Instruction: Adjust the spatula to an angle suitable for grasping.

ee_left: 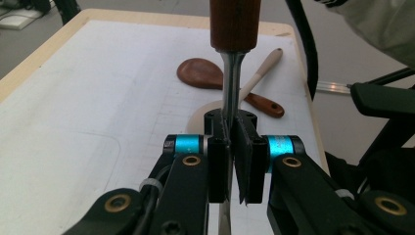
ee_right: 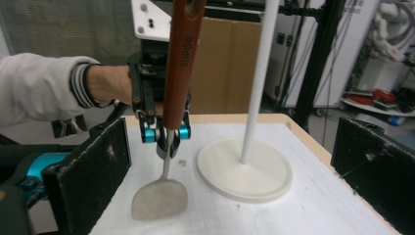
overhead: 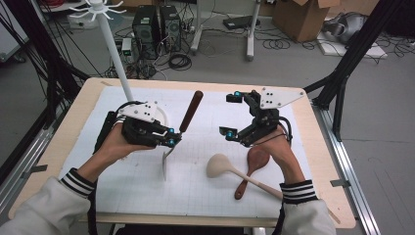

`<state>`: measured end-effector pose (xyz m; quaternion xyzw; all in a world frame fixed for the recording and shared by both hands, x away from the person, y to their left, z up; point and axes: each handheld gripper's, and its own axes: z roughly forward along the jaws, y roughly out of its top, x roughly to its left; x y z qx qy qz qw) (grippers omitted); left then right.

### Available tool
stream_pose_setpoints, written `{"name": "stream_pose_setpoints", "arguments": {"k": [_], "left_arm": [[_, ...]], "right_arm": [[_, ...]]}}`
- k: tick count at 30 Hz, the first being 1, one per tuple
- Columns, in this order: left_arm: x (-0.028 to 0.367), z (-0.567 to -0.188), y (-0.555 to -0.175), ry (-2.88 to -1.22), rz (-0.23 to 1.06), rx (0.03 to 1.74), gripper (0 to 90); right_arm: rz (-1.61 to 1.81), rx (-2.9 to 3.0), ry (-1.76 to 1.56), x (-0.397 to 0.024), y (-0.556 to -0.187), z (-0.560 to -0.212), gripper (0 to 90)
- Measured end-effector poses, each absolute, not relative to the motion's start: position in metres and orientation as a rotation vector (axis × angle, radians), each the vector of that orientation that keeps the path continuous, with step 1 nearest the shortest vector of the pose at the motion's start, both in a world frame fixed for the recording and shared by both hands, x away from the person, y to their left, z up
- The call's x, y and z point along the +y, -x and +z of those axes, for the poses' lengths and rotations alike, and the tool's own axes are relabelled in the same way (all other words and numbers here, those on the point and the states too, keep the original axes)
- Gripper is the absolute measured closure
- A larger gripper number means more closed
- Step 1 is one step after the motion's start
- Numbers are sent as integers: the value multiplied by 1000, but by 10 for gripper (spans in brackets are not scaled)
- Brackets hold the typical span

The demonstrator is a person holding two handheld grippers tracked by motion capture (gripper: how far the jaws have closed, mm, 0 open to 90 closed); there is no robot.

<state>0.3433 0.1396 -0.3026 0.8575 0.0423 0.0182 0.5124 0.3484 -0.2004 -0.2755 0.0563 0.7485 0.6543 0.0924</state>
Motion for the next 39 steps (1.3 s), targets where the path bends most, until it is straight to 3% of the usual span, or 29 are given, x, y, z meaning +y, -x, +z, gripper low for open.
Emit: {"name": "stream_pose_setpoints", "arguments": {"k": [28,35,39], "left_arm": [[134,-305,-347,-1899,-63,-68,843],[133,-306,-347,-1891,-70,-92,843],[131,-306,-347,-1882,-74,-117,843]], "right_arm": [[2083,2222,126,-163,-344,-234,4],[2124,2233,188,-156,-347,-227,64],[2162,2234,226,-154,-347,-224,149]]}}
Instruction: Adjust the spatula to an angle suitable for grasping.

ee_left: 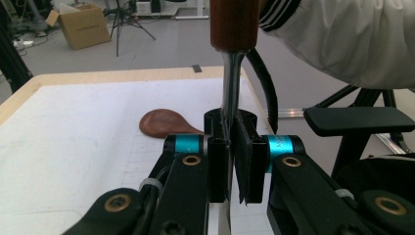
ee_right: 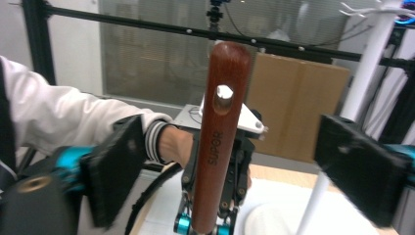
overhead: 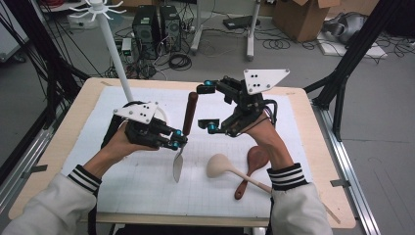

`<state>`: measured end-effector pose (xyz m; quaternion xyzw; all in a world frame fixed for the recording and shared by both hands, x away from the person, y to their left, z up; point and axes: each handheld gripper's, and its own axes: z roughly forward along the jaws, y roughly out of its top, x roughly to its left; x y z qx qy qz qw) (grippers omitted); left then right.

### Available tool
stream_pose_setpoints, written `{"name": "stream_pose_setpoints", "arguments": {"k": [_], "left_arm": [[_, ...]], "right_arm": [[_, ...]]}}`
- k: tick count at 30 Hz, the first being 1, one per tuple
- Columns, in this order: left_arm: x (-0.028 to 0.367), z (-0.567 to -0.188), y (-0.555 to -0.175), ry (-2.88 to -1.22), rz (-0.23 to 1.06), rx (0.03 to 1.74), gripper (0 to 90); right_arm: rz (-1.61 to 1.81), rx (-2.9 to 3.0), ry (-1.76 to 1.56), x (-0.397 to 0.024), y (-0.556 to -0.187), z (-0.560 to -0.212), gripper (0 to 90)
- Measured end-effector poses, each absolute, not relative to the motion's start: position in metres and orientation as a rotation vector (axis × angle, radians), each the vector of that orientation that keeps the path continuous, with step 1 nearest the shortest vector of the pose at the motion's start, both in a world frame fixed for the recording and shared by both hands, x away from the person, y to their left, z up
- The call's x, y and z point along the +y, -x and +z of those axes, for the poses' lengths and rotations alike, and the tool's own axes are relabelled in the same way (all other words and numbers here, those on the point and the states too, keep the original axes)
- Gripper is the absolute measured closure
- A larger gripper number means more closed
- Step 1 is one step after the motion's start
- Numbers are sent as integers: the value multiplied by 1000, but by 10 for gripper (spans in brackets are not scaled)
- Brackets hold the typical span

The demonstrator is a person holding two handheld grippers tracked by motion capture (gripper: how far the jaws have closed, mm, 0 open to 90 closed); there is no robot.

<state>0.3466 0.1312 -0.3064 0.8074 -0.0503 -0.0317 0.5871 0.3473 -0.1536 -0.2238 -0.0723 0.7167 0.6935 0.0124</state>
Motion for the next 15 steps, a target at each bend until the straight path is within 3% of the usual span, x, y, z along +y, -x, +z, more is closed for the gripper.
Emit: {"name": "stream_pose_setpoints", "arguments": {"k": [15], "left_arm": [[129,-307,-346,-1874,-82,-146,843]], "right_arm": [[2271,2233,336,-151,-350,-221,410]]}}
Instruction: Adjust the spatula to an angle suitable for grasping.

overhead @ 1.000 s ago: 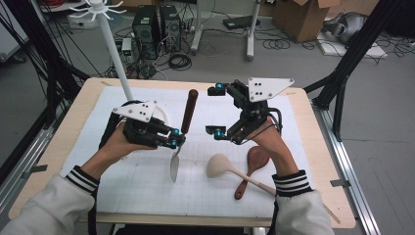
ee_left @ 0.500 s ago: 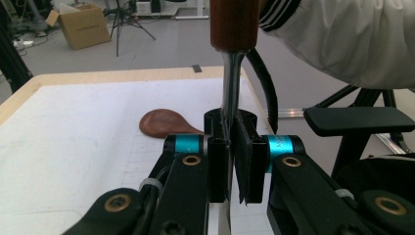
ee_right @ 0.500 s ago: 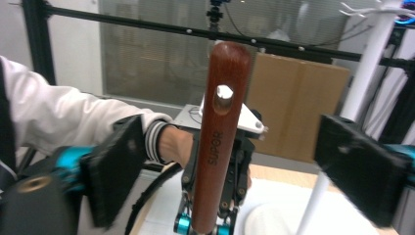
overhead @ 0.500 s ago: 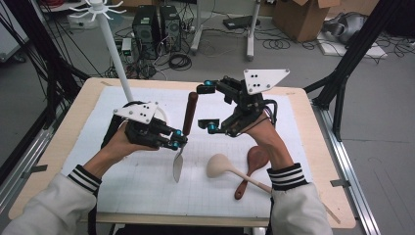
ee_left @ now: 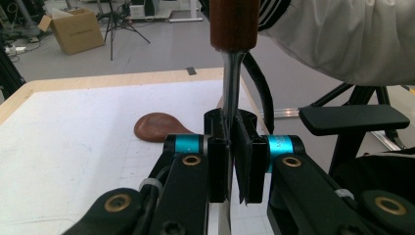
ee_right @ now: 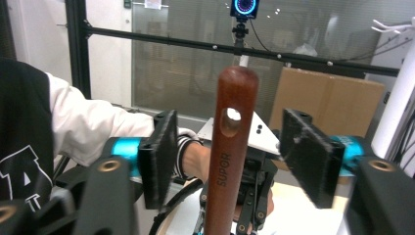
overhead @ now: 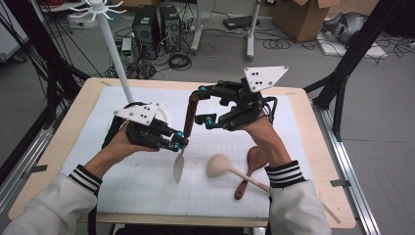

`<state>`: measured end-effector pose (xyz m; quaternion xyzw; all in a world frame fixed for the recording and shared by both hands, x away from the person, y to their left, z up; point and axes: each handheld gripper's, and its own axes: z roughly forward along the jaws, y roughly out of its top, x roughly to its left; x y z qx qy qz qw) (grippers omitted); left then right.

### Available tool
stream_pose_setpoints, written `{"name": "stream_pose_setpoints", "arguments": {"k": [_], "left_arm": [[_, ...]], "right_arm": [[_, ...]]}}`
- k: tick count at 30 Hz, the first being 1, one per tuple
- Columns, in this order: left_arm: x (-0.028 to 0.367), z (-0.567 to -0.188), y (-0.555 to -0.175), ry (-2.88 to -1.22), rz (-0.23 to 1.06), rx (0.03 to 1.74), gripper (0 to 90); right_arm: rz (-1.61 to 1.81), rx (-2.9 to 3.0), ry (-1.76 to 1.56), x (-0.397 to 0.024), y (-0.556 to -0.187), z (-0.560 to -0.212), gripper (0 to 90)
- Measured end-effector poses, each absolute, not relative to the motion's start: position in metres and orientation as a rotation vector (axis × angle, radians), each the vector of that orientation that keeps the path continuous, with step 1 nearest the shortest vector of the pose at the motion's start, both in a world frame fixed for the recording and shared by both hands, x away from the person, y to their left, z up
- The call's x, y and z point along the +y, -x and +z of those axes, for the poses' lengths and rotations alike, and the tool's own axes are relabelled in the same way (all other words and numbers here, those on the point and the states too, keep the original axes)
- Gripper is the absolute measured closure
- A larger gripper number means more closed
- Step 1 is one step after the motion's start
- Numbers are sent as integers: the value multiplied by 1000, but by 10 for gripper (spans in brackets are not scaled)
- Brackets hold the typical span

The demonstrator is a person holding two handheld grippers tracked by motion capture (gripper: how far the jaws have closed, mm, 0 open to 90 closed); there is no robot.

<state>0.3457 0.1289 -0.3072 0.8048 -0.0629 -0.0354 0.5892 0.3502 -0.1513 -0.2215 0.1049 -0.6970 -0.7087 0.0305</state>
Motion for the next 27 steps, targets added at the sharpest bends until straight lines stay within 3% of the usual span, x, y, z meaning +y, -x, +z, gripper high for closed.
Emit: {"name": "stream_pose_setpoints", "arguments": {"k": [19,25,27], "left_arm": [[127,-308,-345,-1868,-85,-169,843],[127,-308,-345,-1868,-85,-172,842],[127,-308,-345,-1871,-77,-172,843]], "right_arm": [[-2139,-2103,-377,-141,-356,-223,533],[-2124,-2113,-397,-139,-356,-223,697],[-2120,-2112,-394,-138,-356,-222,714]]}}
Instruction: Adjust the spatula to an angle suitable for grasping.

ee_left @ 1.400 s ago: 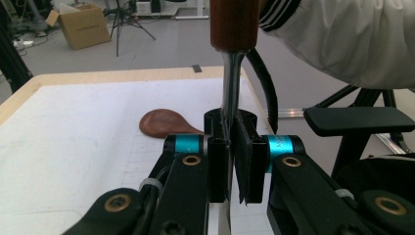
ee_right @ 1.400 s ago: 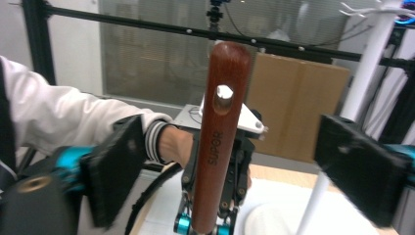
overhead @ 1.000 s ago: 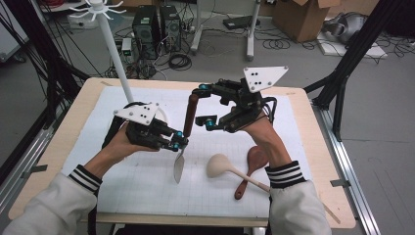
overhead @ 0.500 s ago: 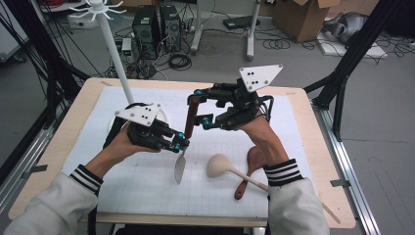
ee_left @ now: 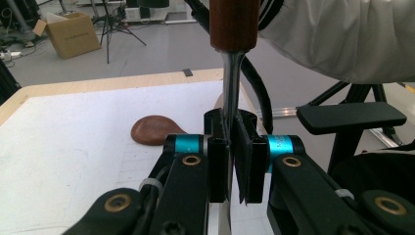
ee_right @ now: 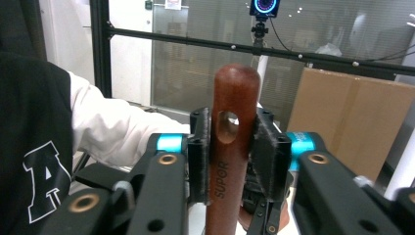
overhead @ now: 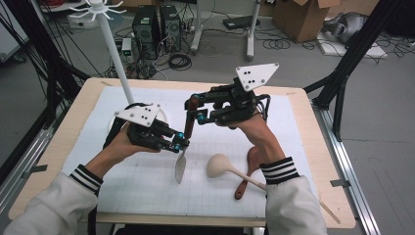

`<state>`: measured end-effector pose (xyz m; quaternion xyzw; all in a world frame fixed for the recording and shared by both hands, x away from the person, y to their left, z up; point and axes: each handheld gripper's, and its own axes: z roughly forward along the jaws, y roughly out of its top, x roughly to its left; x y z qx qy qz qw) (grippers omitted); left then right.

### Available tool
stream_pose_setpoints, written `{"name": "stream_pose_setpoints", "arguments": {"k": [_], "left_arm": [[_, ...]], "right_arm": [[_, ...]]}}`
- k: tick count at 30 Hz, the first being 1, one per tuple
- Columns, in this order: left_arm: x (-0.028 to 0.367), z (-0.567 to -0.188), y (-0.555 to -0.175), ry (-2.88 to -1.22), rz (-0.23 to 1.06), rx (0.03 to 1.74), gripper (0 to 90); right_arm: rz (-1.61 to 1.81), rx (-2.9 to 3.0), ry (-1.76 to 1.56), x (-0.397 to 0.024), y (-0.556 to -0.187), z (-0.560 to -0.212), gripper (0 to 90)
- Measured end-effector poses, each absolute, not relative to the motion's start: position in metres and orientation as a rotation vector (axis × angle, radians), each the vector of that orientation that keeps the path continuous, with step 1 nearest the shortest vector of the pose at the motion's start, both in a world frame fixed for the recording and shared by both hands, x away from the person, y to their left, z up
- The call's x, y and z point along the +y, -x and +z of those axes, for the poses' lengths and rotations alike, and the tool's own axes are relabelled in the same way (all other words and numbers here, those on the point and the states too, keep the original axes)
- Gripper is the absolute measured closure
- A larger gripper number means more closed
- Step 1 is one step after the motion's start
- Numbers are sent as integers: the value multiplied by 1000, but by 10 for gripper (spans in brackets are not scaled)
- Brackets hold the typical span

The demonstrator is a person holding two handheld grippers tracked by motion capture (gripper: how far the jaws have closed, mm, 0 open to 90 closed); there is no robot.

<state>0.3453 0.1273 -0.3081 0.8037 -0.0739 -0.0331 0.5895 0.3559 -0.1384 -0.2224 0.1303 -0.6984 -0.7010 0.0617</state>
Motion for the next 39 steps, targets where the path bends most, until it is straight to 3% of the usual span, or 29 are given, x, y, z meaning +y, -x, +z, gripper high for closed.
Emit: {"name": "stream_pose_setpoints", "arguments": {"k": [17,24,39], "left_arm": [[130,-309,-346,-1834,-11,-196,820],[136,-310,-345,-1803,41,-107,531],[151,-305,-342,-1801,203,197,51]], "right_arm": [[-2113,-2121,-337,-138,-353,-220,730],[-2105,-2137,-285,-138,-354,-219,730],[-2114,-2204,-92,-135,-352,-218,729]]}}
